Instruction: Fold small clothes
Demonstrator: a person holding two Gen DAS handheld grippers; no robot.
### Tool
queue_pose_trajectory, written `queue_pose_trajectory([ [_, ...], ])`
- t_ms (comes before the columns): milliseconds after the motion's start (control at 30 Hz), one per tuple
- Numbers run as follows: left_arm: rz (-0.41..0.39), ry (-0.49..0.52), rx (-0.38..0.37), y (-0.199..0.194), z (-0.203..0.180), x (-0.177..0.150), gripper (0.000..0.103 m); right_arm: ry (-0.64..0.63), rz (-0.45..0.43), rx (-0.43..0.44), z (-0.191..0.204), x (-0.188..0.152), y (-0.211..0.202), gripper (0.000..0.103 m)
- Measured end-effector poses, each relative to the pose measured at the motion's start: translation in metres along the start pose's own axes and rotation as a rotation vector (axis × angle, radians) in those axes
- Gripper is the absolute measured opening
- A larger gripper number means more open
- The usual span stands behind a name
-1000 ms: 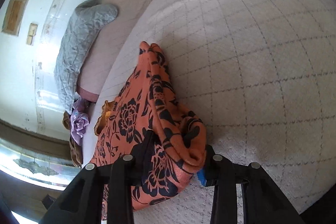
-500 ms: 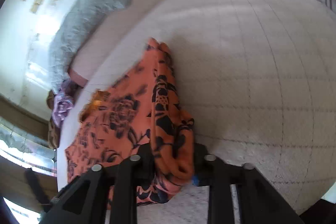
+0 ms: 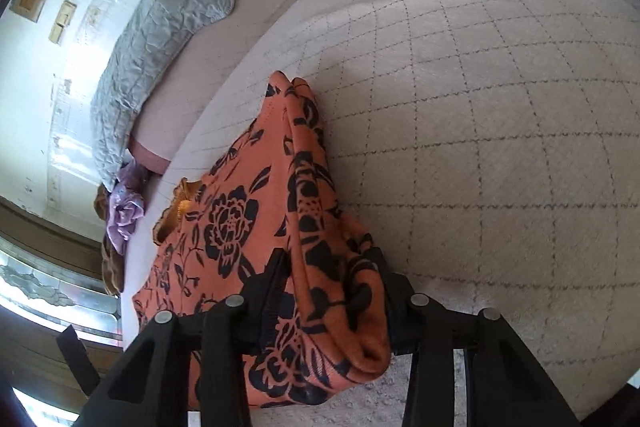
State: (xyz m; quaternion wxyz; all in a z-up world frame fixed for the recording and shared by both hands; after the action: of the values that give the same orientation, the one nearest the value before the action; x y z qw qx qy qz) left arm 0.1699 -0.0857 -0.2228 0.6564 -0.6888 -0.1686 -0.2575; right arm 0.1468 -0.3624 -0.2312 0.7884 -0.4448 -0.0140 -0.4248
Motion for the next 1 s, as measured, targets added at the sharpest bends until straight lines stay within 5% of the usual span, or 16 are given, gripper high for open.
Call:
queue_pose_trajectory([
  [133,0.007,-0.008,-0.009,-0.005,0.002,0.001,0.073,0.012,0.01,0.002,0.006,0.0,0.003,0.054],
  [267,-0.057,-0.018,-0.026,-0.03,0.009,0.005,0.073,0.002,0.019,-0.016,0.01,0.002,0.006,0.055],
  [333,-0.048,-0.012,-0.001,-0.024,0.014,-0.003,0.073,-0.029,0.029,-0.038,0.012,0.002,0.009,0.035],
  [367,0.003,0.001,-0.009,-0.008,0.014,-0.014,0.076,-0.048,0.041,-0.052,0.013,0.002,0.011,0.034],
  [467,-0.021,0.033,-0.019,-0.009,0.014,-0.01,0.077,-0.086,0.041,-0.092,0.023,0.007,0.009,0.028],
  [567,-0.009,-0.101,-0.129,-0.024,0.035,0.002,0.076,-0.227,-0.038,-0.1,0.075,0.018,-0.013,0.026],
  [667,-0.126,-0.23,-0.158,-0.061,0.085,0.014,0.076,-0.444,-0.13,-0.051,0.167,0.013,-0.037,0.025],
  [833,-0.302,-0.415,-0.012,-0.106,0.206,0.005,0.076,-0.756,-0.118,0.061,0.285,-0.073,-0.026,0.025],
  [1000,-0.227,-0.603,0.087,-0.079,0.299,-0.041,0.074,-0.873,0.226,-0.024,0.268,-0.187,0.092,0.025],
])
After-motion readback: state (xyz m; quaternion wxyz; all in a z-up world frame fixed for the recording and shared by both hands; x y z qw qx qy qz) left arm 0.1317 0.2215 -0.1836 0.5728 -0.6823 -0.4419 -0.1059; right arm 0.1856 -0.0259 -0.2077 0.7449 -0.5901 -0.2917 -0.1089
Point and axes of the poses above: each gripper's, at about its wrist camera, not at the fingertips, and y roughly the way its jaws point, z to its left, x to its top, the point moved 8 cm from there along y, roughly the way its jaws point, and after that the axes turned 5 degrees about -z, right-handed, at the moved point
